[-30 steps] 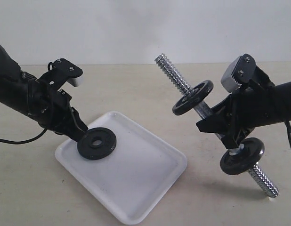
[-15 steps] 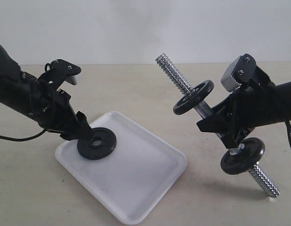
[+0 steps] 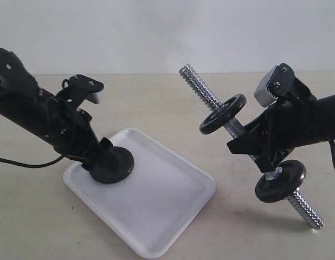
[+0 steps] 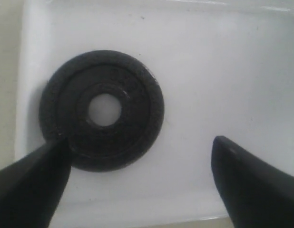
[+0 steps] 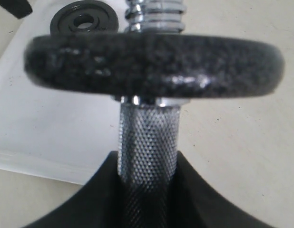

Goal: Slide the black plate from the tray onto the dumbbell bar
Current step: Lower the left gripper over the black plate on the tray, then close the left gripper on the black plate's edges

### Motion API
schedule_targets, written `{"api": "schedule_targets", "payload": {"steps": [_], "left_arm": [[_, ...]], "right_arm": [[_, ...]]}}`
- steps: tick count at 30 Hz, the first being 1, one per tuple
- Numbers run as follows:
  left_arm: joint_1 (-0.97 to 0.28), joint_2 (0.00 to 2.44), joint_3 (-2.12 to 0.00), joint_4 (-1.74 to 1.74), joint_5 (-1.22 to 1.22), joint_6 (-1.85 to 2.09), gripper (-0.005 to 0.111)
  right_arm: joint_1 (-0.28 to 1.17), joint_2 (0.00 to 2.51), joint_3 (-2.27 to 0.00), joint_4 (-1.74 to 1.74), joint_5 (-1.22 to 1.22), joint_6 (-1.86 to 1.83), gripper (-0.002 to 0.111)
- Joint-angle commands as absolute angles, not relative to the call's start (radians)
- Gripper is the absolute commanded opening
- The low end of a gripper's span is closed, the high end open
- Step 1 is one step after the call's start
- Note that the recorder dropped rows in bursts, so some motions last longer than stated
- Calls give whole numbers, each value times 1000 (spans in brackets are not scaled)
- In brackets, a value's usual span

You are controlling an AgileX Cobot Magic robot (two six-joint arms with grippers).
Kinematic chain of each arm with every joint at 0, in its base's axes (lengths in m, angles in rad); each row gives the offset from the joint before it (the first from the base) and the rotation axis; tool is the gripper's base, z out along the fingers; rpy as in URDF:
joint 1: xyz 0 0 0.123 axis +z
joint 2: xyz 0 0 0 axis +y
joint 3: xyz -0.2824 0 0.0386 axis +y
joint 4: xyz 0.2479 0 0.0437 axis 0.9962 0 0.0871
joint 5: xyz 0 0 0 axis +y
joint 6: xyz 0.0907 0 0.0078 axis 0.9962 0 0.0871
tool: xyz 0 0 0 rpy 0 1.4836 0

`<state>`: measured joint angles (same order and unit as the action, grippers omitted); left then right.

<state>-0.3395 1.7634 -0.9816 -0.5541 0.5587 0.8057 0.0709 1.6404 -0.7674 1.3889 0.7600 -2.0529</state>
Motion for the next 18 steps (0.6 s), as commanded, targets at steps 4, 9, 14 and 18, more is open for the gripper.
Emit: {"api": "schedule_targets", "payload": {"steps": [4, 9, 14, 18], "left_arm": [[-403, 1855, -1095, -411, 650, 639, 76], [-404, 1858, -1135, -244, 665, 532, 79], [-404, 1858, -1140, -239, 645, 532, 79], [-404, 1858, -1140, -249, 663, 532, 79]], "right_arm": [[69, 1587, -802, 1492, 879, -2040, 0], [69, 1587, -802, 1490, 879, -2037, 0], [69, 1587, -802, 1490, 877, -2035, 0], [69, 1587, -802, 1490, 867, -2033, 0]]}}
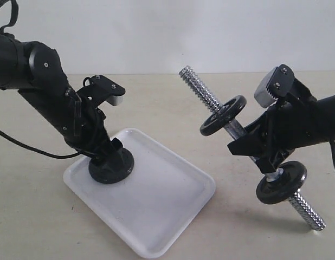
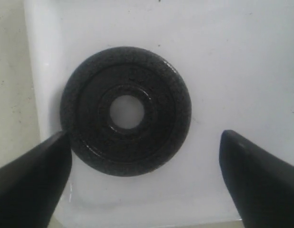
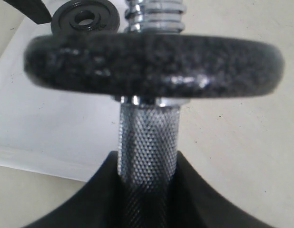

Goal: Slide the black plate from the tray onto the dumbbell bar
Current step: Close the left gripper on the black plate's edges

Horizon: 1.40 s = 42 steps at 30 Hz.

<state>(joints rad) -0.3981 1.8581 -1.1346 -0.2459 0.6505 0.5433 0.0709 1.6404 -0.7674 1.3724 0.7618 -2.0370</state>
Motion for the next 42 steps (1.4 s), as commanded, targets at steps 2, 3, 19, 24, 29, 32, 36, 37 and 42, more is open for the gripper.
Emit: {"api": "schedule_targets", "payload": {"steps": [2, 3, 19, 24, 29, 32, 36, 37, 42], "left_arm": [[-404, 1858, -1140, -252, 667, 532, 79], [-404, 1858, -1140, -252, 667, 532, 79], [-404, 1908, -1140, -250, 616, 461, 110], [-408, 1962, -1140, -244, 617, 444, 110], [-408, 1962, -1140, -242, 600, 444, 110], [-408, 1962, -1142, -242, 600, 437, 110], [-412, 1962, -1216, -242, 668, 419, 110], [-412, 1962, -1233, -242, 668, 416, 110], [-444, 1962, -1270, -242, 654, 415, 110]], "right_arm": [[69, 1587, -802, 1490, 865, -2033, 0], [69, 1587, -802, 1490, 865, -2033, 0], [69, 1587, -802, 1490, 867, -2015, 0], [69, 1587, -802, 1490, 863, -2015, 0], [69, 1587, -802, 1490, 863, -2015, 0], [69, 1587, -802, 1490, 863, -2015, 0], [69, 1587, -802, 1490, 863, -2015, 0], [69, 1587, -802, 1490, 863, -2015, 0], [69, 1587, -802, 1490, 861, -2014, 0]]}}
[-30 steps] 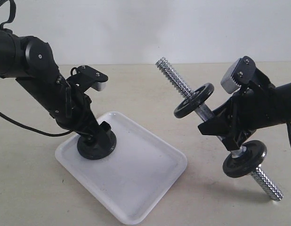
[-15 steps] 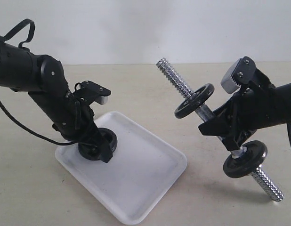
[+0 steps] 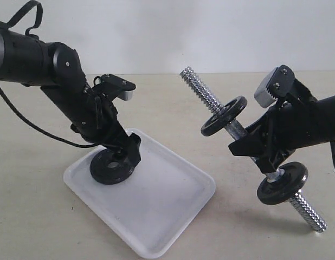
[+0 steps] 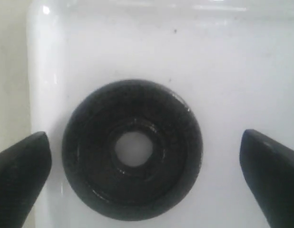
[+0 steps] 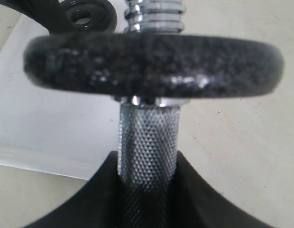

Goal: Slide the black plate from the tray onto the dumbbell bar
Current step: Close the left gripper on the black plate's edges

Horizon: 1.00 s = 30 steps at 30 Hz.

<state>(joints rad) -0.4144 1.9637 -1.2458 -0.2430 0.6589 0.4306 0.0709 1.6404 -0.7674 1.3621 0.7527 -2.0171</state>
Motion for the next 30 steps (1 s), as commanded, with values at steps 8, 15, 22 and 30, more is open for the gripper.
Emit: {"api": "schedule_targets", "payload": {"steps": [8, 15, 22, 30], "left_arm": [[-455, 1984, -1270, -153, 681, 380, 110], [-455, 2021, -1270, -85, 683, 353, 110], [-455, 2053, -1270, -63, 708, 328, 110], [-455, 2053, -1270, -63, 682, 328, 110]], "right_arm": [[69, 1587, -802, 1490, 861, -2005, 0], [69, 1587, -802, 1490, 861, -2001, 0], [69, 1587, -802, 1490, 861, -2001, 0], [69, 1587, -802, 1490, 861, -2001, 0]]}}
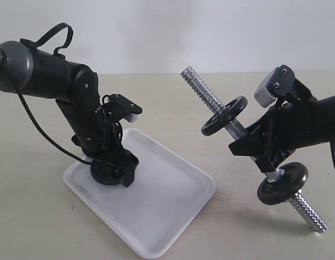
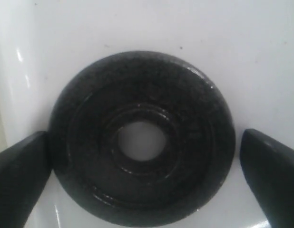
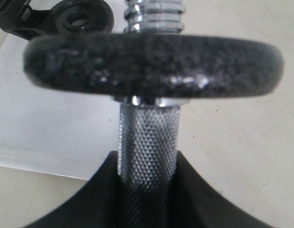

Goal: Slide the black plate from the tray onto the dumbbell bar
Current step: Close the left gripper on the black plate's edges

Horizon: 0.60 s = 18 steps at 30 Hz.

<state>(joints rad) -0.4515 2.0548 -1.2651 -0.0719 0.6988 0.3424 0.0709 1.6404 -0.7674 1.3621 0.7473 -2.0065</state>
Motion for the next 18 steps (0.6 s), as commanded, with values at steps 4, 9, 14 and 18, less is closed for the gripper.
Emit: {"api": "schedule_targets", "payload": {"steps": [4, 9, 14, 18], "left_arm": [[-455, 2055, -1270, -63, 690, 328, 110], [-455, 2077, -1287, -63, 742, 328, 110], [-455, 2096, -1331, -63, 785, 314, 110], [-455, 2098, -1356, -51, 809, 314, 110]], "right_arm": [[69, 1587, -802, 1490, 861, -2001, 0], [69, 1587, -802, 1490, 861, -2001, 0], [69, 1587, -802, 1490, 861, -1999, 0], [69, 1587, -802, 1490, 861, -1999, 0]]}}
